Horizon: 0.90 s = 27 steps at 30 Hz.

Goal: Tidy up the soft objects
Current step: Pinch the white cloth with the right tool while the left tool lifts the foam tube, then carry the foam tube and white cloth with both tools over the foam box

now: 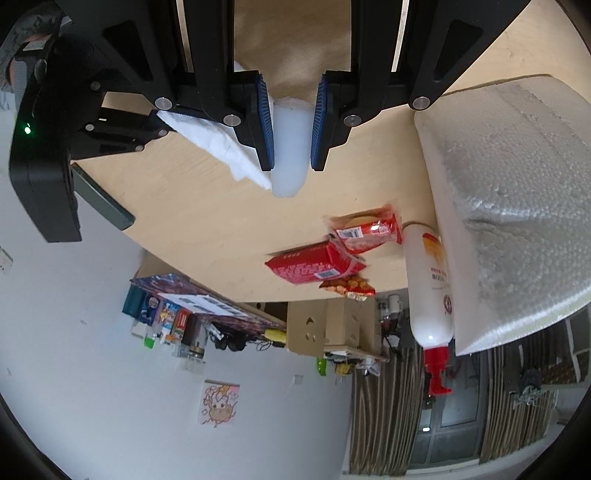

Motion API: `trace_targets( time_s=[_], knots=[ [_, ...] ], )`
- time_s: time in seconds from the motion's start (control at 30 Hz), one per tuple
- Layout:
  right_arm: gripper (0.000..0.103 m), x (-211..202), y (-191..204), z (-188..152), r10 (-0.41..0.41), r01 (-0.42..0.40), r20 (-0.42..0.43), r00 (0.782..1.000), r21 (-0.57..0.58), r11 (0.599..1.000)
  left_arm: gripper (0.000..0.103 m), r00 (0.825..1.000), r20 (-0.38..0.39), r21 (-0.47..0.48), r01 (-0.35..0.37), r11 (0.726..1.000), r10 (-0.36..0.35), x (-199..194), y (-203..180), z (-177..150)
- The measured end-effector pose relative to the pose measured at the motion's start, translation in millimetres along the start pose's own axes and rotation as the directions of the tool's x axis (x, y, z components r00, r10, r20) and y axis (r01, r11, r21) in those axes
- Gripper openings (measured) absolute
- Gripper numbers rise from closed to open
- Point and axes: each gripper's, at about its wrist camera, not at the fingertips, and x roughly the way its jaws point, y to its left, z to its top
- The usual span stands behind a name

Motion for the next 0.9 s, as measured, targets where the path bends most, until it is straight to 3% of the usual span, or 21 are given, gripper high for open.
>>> trace_targets(
  time_s=[0.33,0.9],
  knots=[
    [0.006,-7.7,-13.9,-4.3,0.033,-0.039,0.051,0.998,0.126,0.991,0.021,0.998,0.053,0.019,0.017,1.000,-0.018,-11.3,-6.3,2.7],
    [0.006,-57.9,-12.7,4.0,-0.012,-0.007,0.174,0.985,0.110,0.994,0.021,0.991,0.129,0.038,-0.027,0.999,0.021,-58.3,-14.3,-1.4]
  ],
)
